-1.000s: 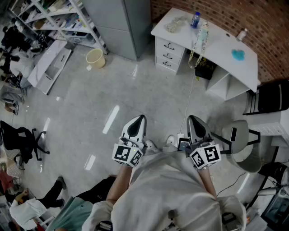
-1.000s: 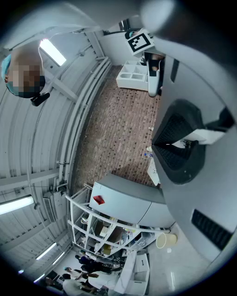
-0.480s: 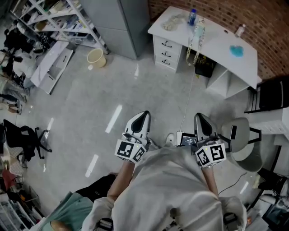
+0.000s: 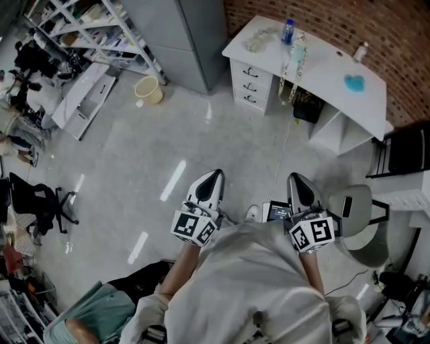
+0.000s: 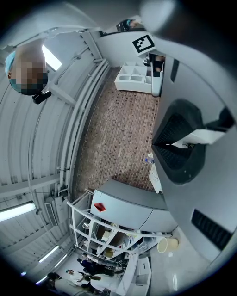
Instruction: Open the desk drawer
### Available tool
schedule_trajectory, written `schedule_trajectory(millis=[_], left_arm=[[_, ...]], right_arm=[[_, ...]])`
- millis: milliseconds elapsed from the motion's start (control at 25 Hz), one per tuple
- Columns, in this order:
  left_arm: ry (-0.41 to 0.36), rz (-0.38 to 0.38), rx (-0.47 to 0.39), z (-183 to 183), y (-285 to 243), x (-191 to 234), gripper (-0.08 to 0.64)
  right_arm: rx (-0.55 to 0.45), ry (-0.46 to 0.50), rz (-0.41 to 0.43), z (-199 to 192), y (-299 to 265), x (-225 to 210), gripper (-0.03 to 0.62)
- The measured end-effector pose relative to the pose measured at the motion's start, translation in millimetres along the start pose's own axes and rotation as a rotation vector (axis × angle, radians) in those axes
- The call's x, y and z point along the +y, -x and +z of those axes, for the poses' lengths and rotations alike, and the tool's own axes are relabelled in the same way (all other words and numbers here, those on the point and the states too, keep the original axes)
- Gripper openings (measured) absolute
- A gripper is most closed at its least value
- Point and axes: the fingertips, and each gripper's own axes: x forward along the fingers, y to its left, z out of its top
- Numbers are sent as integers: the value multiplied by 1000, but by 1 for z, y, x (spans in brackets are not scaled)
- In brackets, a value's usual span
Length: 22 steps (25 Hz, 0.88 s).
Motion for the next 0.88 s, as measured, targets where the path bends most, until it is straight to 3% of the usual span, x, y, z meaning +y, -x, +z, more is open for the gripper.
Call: schedule_trajectory(millis=[320,560,880], left_arm=[[-7,47,-18,-5,-7,-12,6],[39,100,-15,-10,-9,3,6],[25,51,-2,-8,-41,32,6]], right_arm=[[23,31,60,-3,-6,-16,26],[53,45,89,-6,-18,-16,26],[70,43,54,-5,-54,-27,26]])
